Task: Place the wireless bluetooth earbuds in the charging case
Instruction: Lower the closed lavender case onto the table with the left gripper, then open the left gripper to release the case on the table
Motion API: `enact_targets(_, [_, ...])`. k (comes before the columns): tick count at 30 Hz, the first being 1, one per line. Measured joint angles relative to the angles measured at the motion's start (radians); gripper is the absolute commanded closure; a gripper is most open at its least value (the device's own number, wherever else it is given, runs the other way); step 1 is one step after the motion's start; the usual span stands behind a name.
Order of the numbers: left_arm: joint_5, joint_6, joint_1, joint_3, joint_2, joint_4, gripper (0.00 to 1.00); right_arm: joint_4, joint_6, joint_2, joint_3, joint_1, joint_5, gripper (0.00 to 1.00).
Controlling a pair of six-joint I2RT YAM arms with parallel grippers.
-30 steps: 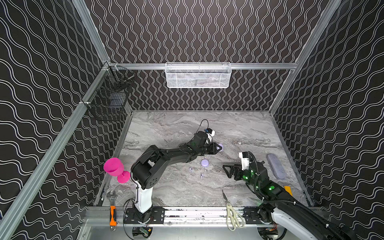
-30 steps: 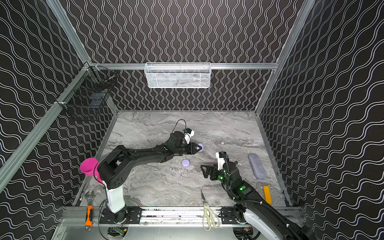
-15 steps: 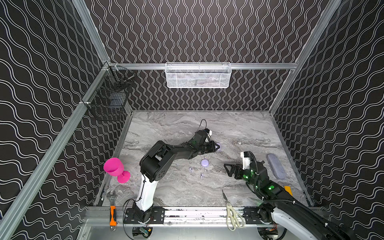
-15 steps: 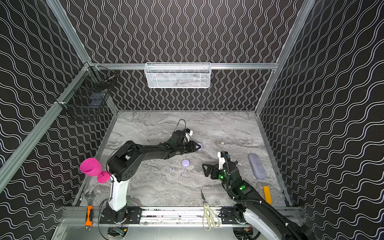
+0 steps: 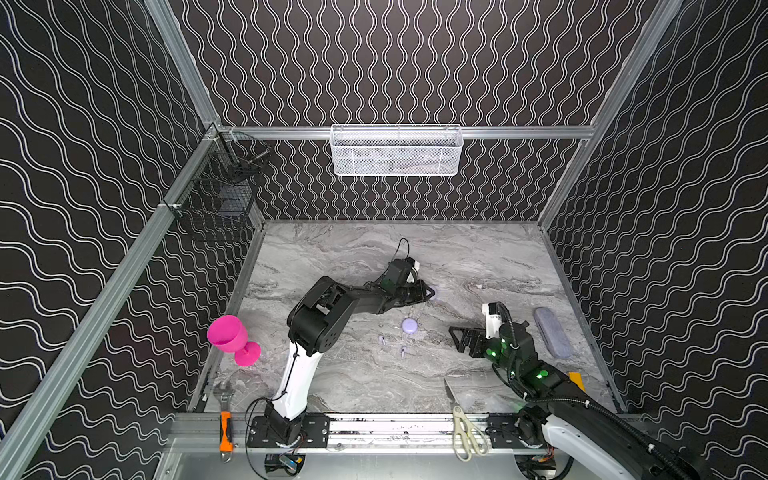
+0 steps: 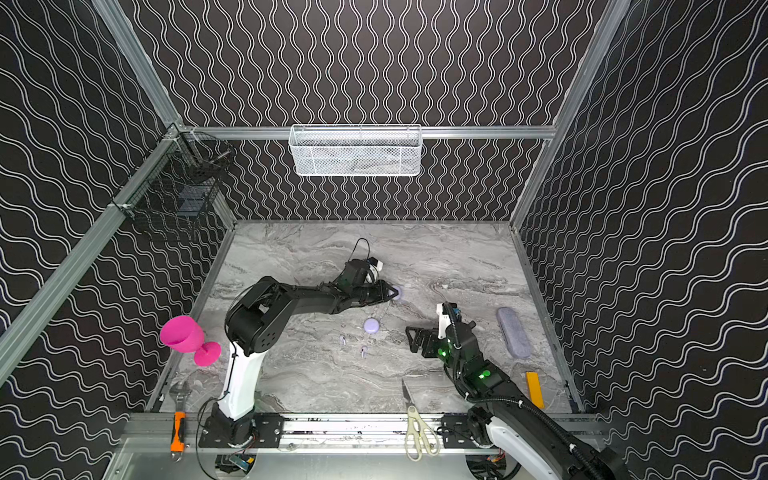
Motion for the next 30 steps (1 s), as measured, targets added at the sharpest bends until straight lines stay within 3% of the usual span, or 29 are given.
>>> enact_targets(10, [0.044, -0.023, 0.006, 0.026, 0.044, 0.013, 0.72, 0.0, 0.0, 0.007, 0.0, 0.0, 0.0, 0.01])
enact_targets(17, [0.05, -0.025, 0.01, 0.036, 0.048, 0.005, 0.57, 0.0, 0.0, 0.006, 0.0, -0.001, 0.0, 0.01])
enact_targets(30, [0.059, -0.021, 0.064, -0.017, 0.008, 0.0, 0.56, 0.003, 0.0, -0.013, -0.005, -0.002, -0.007, 0.03])
